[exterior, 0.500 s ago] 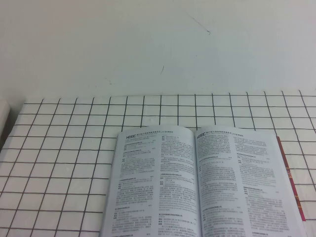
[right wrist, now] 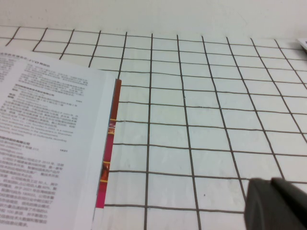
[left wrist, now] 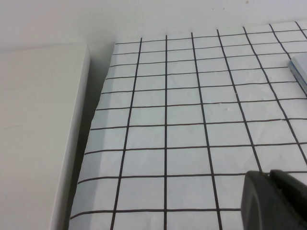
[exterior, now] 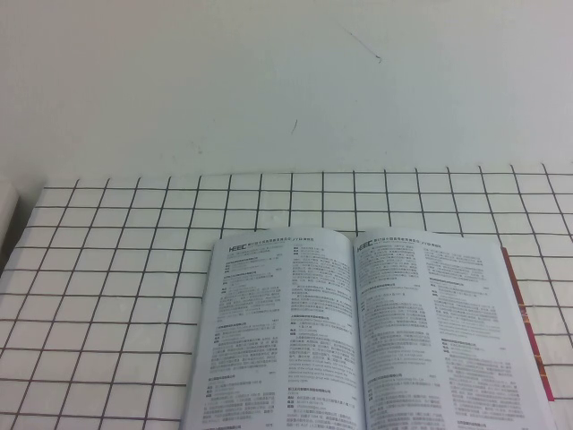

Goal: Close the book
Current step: 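Close the open booklet and leave it lying on the table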

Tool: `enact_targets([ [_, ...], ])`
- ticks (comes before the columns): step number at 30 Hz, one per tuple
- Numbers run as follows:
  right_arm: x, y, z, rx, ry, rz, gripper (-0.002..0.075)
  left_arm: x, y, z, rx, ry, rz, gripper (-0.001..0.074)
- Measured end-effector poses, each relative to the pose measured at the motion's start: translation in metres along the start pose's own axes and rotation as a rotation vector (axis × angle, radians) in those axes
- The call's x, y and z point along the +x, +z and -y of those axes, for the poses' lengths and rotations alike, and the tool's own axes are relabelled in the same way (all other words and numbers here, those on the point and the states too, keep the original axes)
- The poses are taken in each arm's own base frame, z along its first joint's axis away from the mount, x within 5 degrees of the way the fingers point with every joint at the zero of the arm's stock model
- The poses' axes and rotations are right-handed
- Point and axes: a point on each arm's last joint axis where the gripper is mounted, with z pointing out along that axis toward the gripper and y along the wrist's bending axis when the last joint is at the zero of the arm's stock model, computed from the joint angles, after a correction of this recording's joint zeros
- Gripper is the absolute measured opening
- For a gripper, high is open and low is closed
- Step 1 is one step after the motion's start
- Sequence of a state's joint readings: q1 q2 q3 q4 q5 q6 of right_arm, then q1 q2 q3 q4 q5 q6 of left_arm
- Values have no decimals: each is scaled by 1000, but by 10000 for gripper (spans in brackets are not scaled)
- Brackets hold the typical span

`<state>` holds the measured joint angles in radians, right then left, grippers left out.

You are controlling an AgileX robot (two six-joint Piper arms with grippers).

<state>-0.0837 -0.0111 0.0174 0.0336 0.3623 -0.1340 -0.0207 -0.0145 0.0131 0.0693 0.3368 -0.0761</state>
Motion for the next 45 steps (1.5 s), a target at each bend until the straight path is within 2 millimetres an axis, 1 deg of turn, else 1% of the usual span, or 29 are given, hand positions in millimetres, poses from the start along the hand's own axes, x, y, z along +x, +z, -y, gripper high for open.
enact_targets([
  [22,0,0,0,0,0,0,-3,0,0,0,0,2,4,-3],
  [25,-1,0,0,1,0,8,-3,-2,0,0,5,-5,33,-4],
  [28,-2,1,0,6,0,42,-3,-8,0,2,21,-37,111,-3],
  [32,-15,0,2,27,0,194,-3,-26,-3,3,45,-102,306,-3],
  [35,-31,-5,4,51,0,376,-3,-42,-10,2,61,-160,502,-3],
  [40,-57,-21,8,96,0,712,-3,-63,-27,0,83,-206,797,-4],
  [42,-64,-28,9,112,0,824,-3,-68,-32,-1,86,-206,875,-4],
  [45,-70,-36,10,126,0,929,-3,-72,-36,-1,90,-207,941,-3],
])
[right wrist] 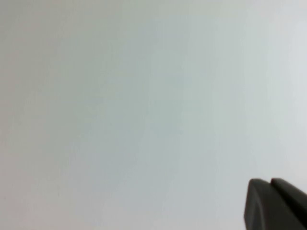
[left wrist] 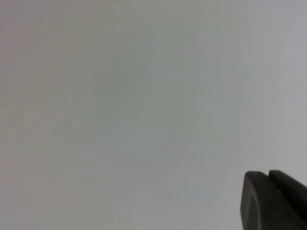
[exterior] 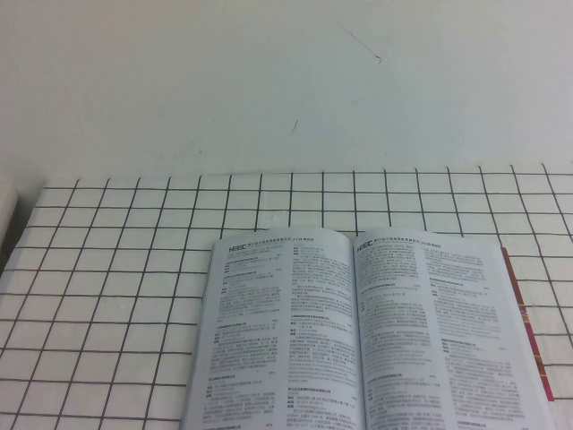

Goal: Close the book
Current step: 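Close the open booklet and leave it lying on the table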

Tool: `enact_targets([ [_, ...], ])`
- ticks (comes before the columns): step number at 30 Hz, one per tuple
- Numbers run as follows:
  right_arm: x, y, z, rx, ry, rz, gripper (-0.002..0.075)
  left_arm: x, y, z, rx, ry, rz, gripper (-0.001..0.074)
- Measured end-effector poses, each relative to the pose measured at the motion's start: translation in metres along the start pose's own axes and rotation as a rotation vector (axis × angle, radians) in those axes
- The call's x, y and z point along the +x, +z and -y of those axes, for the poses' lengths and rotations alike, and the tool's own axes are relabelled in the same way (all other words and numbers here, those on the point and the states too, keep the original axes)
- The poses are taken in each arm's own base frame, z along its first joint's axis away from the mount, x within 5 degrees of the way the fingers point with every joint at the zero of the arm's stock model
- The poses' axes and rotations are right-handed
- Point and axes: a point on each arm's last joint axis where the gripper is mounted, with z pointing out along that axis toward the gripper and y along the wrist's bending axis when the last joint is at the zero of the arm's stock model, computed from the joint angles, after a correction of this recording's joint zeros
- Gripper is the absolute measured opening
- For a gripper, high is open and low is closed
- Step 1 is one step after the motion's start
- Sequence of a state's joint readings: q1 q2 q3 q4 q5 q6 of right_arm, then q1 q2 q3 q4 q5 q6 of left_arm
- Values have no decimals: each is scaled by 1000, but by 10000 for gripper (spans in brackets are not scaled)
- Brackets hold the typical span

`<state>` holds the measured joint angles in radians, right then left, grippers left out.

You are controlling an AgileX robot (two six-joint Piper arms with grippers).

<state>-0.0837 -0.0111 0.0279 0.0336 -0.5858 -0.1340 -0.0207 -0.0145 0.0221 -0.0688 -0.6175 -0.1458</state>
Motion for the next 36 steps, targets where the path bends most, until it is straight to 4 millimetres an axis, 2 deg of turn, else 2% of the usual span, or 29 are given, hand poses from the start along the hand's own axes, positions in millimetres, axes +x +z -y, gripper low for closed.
enact_targets([
  [5,-7,0,1,16,8,82,-3,-3,0,0,-1,-12,34,-4],
  [8,-15,-1,3,35,33,161,-3,-10,-1,0,3,-77,108,-4],
  [14,-40,-4,8,71,50,383,-3,-26,-4,1,45,-218,282,-4],
  [17,-69,3,10,74,64,439,-3,-37,1,3,56,-251,305,-4],
  [19,-93,7,12,70,70,468,-3,-53,7,7,66,-266,319,-4],
  [24,-152,15,17,48,157,574,-3,-108,23,21,90,-258,307,-3],
  [26,-167,23,18,27,213,582,-3,-125,26,26,88,-220,277,-4],
  [28,-178,37,17,1,246,539,-3,-139,29,29,81,-172,242,-4],
  [31,-180,64,15,-21,263,378,-3,-146,40,32,60,-113,164,-4],
  [33,-173,86,13,-23,268,201,-3,-144,50,32,43,-99,81,-3],
  [36,-151,114,9,-18,270,-91,-3,-126,66,29,4,-120,-89,-4],
])
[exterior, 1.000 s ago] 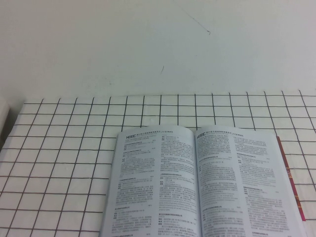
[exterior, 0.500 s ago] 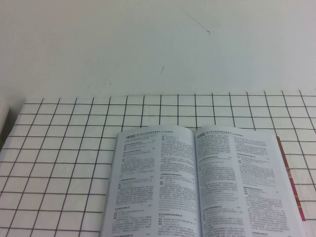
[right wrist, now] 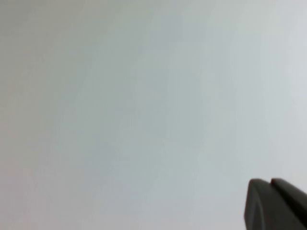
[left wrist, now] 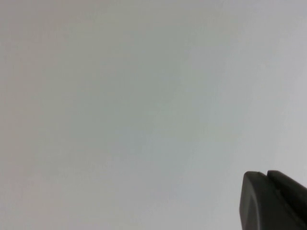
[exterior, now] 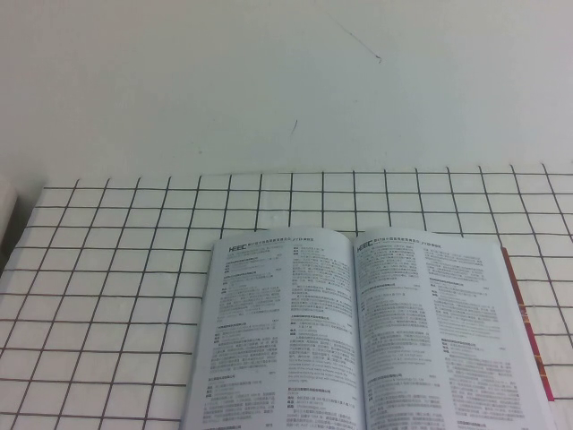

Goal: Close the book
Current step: 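Close the open booklet and leave it lying on the table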

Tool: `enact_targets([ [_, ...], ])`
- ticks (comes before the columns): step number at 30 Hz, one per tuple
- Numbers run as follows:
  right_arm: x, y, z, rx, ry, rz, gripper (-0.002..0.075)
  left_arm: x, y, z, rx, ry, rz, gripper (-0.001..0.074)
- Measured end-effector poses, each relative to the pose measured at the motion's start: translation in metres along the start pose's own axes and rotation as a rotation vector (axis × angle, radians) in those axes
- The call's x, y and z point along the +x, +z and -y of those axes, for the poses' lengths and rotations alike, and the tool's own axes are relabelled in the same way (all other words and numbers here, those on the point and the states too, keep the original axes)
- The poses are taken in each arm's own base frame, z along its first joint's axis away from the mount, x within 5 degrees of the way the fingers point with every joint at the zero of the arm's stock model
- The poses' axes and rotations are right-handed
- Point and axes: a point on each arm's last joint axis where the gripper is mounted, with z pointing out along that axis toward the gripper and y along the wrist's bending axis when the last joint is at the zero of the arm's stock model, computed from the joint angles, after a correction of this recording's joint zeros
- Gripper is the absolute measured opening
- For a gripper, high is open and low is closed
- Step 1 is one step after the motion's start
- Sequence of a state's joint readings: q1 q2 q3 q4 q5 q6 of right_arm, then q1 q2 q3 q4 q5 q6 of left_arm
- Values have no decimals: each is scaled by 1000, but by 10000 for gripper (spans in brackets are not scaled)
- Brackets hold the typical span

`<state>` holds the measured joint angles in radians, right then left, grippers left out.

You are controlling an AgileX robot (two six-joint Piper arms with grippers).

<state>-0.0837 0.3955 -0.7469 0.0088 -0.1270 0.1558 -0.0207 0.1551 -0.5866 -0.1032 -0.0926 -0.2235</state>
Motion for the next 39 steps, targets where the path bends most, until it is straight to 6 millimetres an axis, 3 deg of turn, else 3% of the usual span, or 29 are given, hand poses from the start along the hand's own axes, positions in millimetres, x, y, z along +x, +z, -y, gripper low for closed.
enact_targets([
  [4,41,25,7,61,26,-358,-3,35,21,-8,-78,-120,-286,-3],
  [8,70,33,8,61,6,-561,-3,72,35,-14,-154,-215,-580,-4],
  [15,81,32,2,-29,-89,-641,-3,131,55,-28,-276,-251,-973,-4],
  [24,102,29,-12,-125,-9,-834,-3,185,68,-43,-383,-290,-1237,-4],
  [31,153,30,-29,-372,-45,-1279,-3,230,74,-49,-328,-291,-1415,-4],
  [35,188,41,-42,-571,0,-1412,-3,251,80,-45,-175,-319,-1449,-4],
  [39,237,54,-55,-736,121,-1491,-3,265,85,-42,-101,-383,-1448,-4],
])
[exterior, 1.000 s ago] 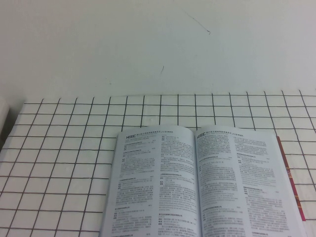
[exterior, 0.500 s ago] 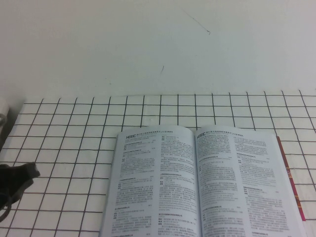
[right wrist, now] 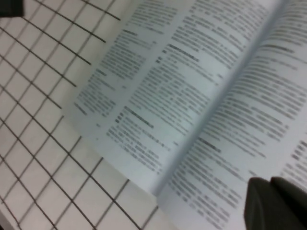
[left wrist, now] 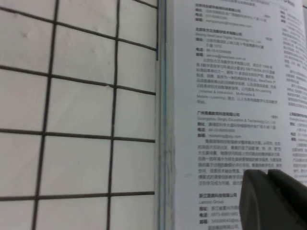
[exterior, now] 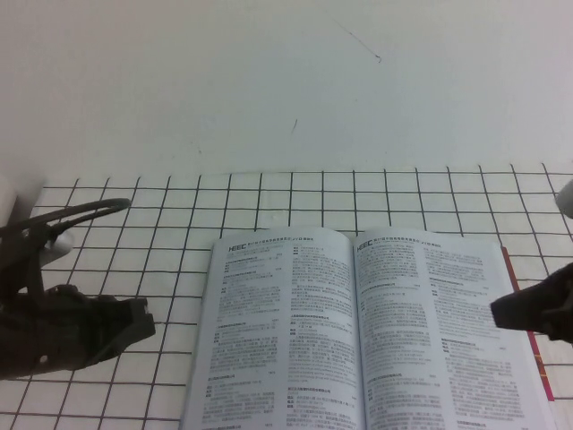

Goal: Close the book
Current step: 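Close the open booklet and leave it lying on the table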

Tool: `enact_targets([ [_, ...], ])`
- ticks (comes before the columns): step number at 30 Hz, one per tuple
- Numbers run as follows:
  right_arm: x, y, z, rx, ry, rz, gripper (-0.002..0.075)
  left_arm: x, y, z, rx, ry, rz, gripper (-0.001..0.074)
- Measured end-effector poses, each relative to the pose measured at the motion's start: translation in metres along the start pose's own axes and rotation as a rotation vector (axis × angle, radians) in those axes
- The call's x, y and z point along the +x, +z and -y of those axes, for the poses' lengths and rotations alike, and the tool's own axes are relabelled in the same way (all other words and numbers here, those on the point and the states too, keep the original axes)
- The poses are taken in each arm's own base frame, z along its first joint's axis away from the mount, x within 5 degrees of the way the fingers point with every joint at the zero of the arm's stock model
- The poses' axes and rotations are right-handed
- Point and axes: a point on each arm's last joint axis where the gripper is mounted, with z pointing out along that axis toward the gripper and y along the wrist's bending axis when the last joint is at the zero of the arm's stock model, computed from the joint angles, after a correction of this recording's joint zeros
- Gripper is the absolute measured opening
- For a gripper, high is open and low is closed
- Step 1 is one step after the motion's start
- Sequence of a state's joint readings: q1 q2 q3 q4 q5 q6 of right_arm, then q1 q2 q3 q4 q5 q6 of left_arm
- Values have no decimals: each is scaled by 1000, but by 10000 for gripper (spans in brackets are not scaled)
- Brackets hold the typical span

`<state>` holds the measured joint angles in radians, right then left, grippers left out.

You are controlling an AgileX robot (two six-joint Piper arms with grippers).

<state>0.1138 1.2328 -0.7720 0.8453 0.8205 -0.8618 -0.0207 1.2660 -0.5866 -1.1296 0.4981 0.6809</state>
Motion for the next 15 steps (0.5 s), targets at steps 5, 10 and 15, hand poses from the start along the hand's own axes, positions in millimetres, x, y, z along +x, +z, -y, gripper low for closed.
enact_targets([
  [5,-10,50,16,-118,-1,-45,-3,1,19,-5,47,-36,-46,-4],
  [10,-25,91,16,-175,-50,-109,-3,3,38,-13,70,-63,-93,-4],
  [15,-36,122,17,-194,-68,-142,-3,4,59,-25,57,-94,-109,-4],
])
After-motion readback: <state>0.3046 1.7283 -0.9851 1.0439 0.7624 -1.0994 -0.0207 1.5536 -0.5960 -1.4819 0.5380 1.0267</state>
